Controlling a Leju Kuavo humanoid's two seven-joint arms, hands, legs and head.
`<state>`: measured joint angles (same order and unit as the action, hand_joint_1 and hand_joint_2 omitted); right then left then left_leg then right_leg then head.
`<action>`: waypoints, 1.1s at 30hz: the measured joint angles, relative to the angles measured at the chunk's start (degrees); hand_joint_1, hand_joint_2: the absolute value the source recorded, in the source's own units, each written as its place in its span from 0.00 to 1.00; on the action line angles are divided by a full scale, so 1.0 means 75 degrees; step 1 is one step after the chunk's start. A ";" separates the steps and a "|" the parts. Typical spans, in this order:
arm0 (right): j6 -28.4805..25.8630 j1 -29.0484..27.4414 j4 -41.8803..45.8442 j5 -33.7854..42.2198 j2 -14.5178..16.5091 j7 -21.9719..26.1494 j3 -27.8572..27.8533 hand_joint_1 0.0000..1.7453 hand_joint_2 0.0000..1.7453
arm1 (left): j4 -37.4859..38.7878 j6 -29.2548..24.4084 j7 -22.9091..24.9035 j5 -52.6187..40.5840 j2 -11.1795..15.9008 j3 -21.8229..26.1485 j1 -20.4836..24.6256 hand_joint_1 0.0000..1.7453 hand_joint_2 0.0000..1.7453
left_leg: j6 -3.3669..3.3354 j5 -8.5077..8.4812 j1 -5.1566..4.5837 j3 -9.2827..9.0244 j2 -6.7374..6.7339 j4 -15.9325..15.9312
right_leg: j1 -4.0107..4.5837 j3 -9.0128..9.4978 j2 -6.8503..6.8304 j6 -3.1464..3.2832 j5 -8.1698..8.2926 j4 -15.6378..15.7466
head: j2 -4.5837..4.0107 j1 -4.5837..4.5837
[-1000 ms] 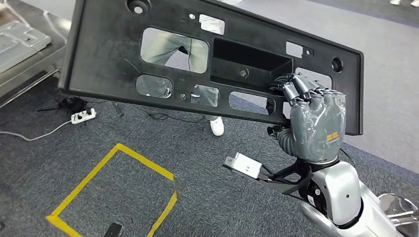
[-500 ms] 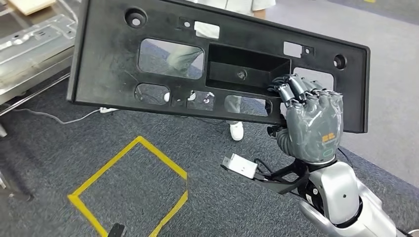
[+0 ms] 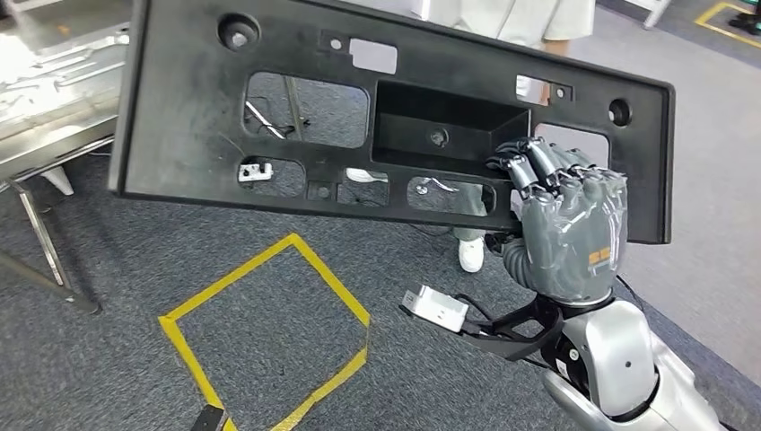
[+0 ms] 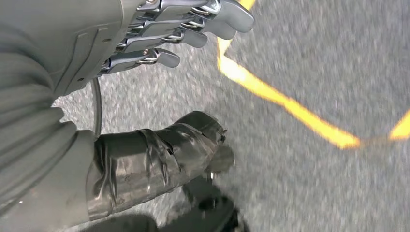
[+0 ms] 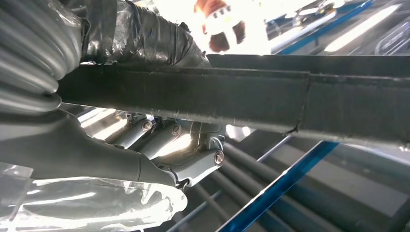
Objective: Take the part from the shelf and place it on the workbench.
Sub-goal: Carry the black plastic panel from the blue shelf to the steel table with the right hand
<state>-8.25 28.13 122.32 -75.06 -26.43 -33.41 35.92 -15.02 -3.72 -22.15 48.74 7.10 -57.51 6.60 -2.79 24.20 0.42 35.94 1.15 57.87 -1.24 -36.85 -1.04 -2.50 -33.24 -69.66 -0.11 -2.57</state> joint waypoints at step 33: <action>0.0130 -0.0049 0.0020 0.0005 0.0015 -0.0026 -0.0007 1.00 1.00 | 0.0000 0.0013 0.0059 -0.0020 -0.0018 0.0000 0.0041 0.00 1.00 | -0.0005 0.0033 -0.0006 0.0155 0.0095 0.0136 | 0.0038 -0.0259 0.0064 0.0037 -0.0245 -0.0523 | 0.0000 0.0001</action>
<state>-7.27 27.77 122.47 -75.02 -26.32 -33.61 35.87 -15.02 -3.62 -21.70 48.59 6.97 -57.51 6.91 -2.83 24.45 0.38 37.11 1.86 58.89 -0.96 -38.80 -0.57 -2.23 -35.08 -73.58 -0.11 -2.57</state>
